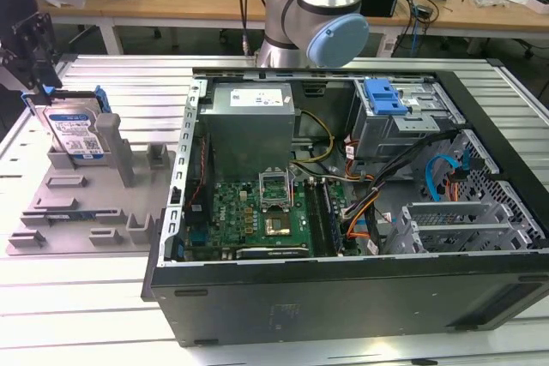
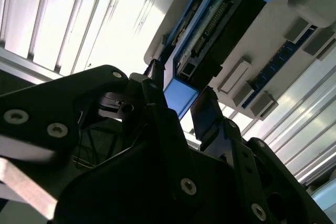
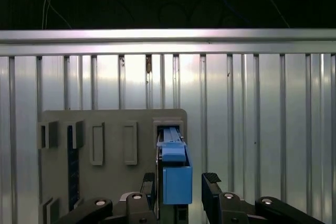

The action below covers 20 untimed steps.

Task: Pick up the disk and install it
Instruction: 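Pick up the disk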

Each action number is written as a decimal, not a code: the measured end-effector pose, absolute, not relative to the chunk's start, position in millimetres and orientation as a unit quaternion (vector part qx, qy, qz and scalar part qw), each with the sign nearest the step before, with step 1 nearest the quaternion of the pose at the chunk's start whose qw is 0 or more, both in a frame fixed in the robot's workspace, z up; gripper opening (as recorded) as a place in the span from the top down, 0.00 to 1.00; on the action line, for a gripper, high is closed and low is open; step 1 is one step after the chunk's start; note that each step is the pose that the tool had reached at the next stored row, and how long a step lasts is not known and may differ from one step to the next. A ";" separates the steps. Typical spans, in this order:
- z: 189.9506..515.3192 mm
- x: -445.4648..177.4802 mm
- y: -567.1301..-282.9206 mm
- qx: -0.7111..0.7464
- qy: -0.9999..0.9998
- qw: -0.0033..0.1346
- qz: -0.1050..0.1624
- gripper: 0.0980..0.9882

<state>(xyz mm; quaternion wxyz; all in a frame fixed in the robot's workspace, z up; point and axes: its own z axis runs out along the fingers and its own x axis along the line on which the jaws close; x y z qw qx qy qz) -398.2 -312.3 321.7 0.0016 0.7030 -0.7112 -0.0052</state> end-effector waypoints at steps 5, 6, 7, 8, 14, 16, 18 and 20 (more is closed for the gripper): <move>316.5 -398.2 -312.3 0.703 -0.711 0.002 -0.005 0.57; 315.8 -398.2 -312.3 0.703 -0.711 0.002 -0.005 0.57; 314.7 -398.2 -312.3 0.703 -0.711 0.002 -0.005 0.57; 313.9 -398.2 -312.3 0.703 -0.711 0.002 -0.005 0.57; 307.3 -398.2 -312.3 0.703 -0.711 0.002 -0.005 0.57; 306.0 -398.2 -312.3 0.703 -0.711 0.002 -0.005 0.57; 304.8 -398.2 -312.3 0.703 -0.711 0.002 -0.005 0.57; 303.8 -398.2 -312.3 0.703 -0.711 0.002 -0.005 0.57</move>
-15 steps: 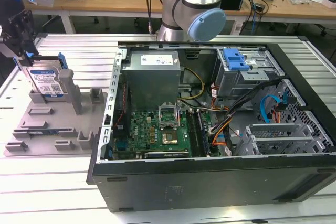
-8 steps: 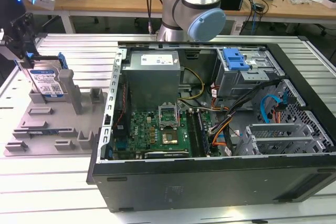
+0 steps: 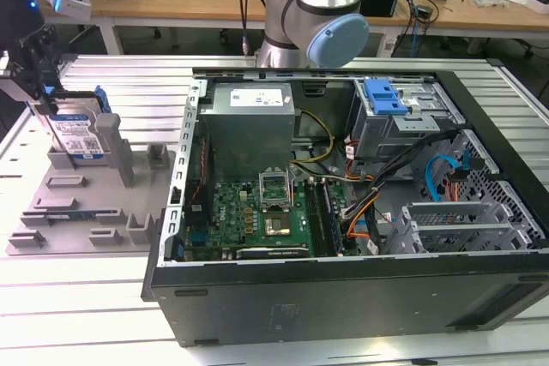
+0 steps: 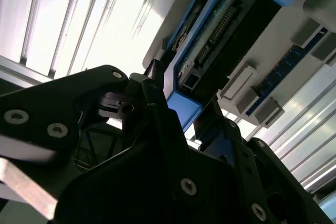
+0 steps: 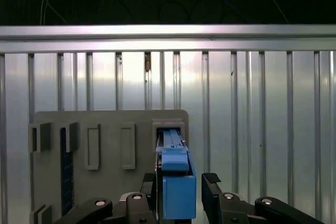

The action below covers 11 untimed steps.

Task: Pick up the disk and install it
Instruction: 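Pick up the disk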

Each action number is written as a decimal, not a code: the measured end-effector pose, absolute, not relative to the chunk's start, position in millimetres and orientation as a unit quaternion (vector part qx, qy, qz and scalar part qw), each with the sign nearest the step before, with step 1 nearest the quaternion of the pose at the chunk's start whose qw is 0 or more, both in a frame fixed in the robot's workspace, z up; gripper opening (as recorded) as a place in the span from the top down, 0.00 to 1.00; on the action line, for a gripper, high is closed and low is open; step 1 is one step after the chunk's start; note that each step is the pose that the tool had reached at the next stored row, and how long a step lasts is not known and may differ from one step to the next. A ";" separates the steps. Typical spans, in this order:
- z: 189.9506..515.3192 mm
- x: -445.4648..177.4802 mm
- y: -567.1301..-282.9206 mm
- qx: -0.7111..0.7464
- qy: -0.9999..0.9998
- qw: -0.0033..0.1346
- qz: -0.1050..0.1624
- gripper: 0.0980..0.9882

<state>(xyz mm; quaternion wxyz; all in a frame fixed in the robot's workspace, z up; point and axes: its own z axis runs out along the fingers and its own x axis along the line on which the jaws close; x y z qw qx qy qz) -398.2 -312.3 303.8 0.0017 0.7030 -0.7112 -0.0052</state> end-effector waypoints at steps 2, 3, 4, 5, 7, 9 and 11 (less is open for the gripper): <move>302.2 -398.2 -312.3 0.703 -0.711 0.002 -0.005 0.57; 301.3 -398.2 -312.3 0.703 -0.711 0.002 -0.005 0.57; 301.0 -398.2 -312.3 0.703 -0.711 0.002 -0.005 0.57; 300.9 -398.2 -312.3 0.703 -0.711 0.002 -0.005 0.57; 300.1 -398.2 -312.3 0.703 -0.711 0.002 -0.005 0.57; 299.2 -398.2 -312.3 0.703 -0.711 0.002 -0.005 0.57; 298.7 -398.2 -312.3 0.703 -0.711 0.002 -0.005 0.57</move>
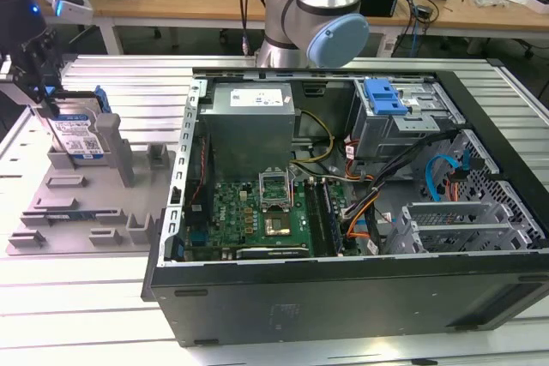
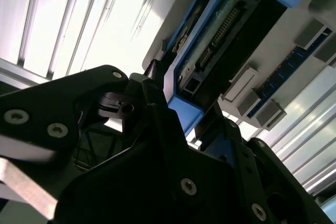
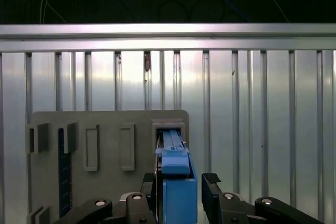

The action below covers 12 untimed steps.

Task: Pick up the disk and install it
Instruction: 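Pick up the disk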

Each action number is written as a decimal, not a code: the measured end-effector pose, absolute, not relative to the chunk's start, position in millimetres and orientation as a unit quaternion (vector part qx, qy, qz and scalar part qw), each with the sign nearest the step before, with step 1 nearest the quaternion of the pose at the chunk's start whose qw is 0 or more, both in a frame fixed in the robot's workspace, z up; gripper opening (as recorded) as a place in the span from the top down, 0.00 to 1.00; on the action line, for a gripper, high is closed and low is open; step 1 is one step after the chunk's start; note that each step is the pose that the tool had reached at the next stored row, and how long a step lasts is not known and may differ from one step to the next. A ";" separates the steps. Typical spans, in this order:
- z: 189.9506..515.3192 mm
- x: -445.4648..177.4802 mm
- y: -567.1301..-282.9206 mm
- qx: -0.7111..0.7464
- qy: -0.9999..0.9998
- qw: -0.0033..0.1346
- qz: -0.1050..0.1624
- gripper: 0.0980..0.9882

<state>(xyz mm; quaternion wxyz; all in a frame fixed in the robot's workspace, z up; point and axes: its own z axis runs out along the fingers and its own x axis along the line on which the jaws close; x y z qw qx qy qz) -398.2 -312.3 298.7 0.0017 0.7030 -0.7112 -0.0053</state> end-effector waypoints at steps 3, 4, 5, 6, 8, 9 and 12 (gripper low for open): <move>298.1 -398.2 -312.3 0.703 -0.711 0.002 -0.005 0.57; 297.9 -398.2 -312.3 0.703 -0.711 0.002 -0.005 0.57; 297.8 -398.2 -312.3 0.703 -0.711 0.002 -0.005 0.57; 297.6 -398.3 -312.3 0.703 -0.711 0.002 -0.005 0.57; 297.3 -398.5 -312.3 0.703 -0.711 0.002 -0.005 0.57; 297.3 -398.6 -312.3 0.703 -0.711 0.002 -0.005 0.57; 297.3 -398.6 -312.5 0.703 -0.711 0.002 -0.005 0.57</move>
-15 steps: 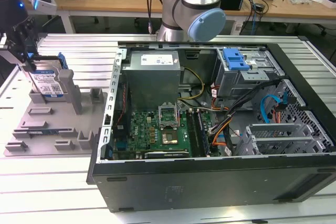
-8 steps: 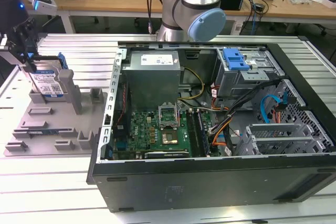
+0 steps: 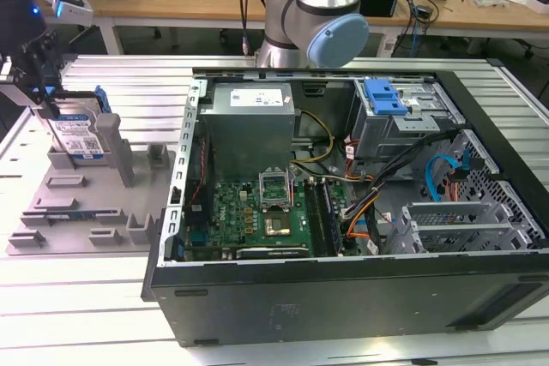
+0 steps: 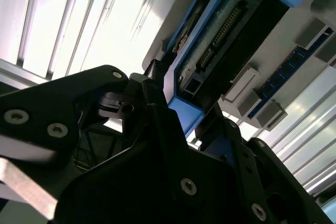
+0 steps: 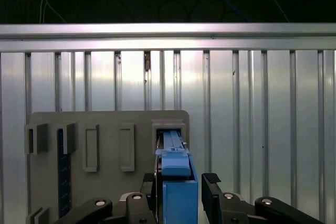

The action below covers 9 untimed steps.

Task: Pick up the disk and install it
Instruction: 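Pick up the disk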

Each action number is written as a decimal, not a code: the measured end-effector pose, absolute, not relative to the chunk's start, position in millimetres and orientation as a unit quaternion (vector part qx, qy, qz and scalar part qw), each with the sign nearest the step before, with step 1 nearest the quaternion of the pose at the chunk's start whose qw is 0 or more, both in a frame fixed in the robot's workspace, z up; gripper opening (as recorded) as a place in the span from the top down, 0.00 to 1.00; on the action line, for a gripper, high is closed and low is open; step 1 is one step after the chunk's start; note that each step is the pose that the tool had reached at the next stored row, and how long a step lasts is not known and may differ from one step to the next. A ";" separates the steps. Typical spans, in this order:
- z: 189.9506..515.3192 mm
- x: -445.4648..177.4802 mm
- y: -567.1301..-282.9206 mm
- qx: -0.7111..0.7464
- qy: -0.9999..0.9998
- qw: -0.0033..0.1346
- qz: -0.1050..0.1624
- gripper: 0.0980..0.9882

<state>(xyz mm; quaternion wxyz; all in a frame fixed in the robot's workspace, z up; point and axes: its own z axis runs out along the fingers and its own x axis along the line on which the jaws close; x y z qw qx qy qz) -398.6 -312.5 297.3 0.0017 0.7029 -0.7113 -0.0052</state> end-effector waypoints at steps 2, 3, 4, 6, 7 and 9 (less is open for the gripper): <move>297.2 -398.5 -312.9 0.703 -0.711 0.002 -0.005 0.57; 297.1 -398.6 -313.1 0.703 -0.711 0.002 -0.005 0.57; 297.0 -398.6 -313.2 0.703 -0.711 0.002 -0.005 0.57; 296.8 -398.6 -313.6 0.703 -0.711 0.002 -0.005 0.57; 296.8 -398.6 -313.7 0.703 -0.711 0.002 -0.005 0.57; 296.8 -398.6 -313.7 0.703 -0.711 0.002 -0.005 0.57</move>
